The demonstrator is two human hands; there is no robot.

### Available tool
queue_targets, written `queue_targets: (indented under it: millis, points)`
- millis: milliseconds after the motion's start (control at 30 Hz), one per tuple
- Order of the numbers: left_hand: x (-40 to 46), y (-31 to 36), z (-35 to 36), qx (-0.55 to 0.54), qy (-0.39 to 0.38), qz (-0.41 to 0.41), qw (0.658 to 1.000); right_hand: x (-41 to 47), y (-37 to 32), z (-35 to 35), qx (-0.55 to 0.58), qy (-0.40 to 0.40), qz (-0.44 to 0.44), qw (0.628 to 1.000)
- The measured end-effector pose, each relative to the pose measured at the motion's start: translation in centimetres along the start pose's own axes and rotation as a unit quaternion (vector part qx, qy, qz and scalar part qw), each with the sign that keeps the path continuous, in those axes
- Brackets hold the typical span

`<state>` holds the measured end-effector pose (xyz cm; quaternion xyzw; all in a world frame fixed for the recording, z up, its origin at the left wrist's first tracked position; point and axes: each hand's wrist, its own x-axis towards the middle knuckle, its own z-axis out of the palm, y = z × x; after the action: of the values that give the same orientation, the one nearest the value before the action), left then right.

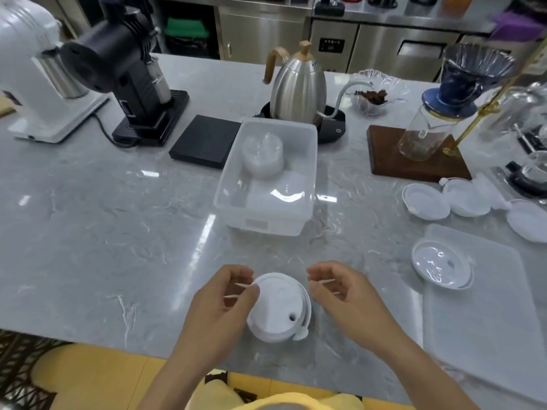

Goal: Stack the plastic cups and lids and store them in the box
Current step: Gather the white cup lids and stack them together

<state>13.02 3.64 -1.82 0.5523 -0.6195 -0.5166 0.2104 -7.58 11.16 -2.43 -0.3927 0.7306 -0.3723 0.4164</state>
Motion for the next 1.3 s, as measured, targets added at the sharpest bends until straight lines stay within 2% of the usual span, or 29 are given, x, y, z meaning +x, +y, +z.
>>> queue_targets:
  millis: [300,400,467,533,633,900,1000,1067,1167,1300]
  points:
    - [0.3,-0.6,1.0,0.057,-0.024,0.022,0.998,-1.2,1.1,0.9,0.042,-0.012,0.015,0.999]
    - [0.6,-0.5,1.5,0.074,-0.018,0.058,0.995,-1.6,1.5,0.5,0.051,0.004,0.016,0.999]
    - [0.7,-0.2,1.9,0.083,0.015,0.104,0.991,-1.8,1.8,0.0,0.055,0.022,0.014,0.998]
    - [1.1,1.0,2.9,0.084,0.045,0.15,0.984,-2.0,2.0,-1.3,0.076,0.053,0.004,0.996]
    - [1.9,3.2,4.9,0.119,0.044,0.221,0.967,-2.3,2.1,-4.2,0.099,0.109,-0.009,0.989]
    - [3.8,7.8,12.8,0.1,-0.058,0.266,0.957,-2.6,5.4,-12.6,0.061,0.283,0.029,0.957]
    - [4.3,9.1,15.9,0.092,-0.108,0.232,0.962,-2.3,7.1,-15.2,0.015,0.352,0.05,0.935]
    - [4.6,10.0,18.0,0.088,-0.161,0.187,0.965,-1.9,8.1,-16.6,-0.01,0.37,0.066,0.927]
    - [5.1,10.4,20.4,0.066,-0.207,0.113,0.97,-1.4,8.9,-17.9,-0.018,0.356,0.092,0.93]
    - [5.5,10.7,22.7,0.025,-0.22,0.007,0.975,-0.6,9.7,-18.8,0.015,0.309,0.11,0.944]
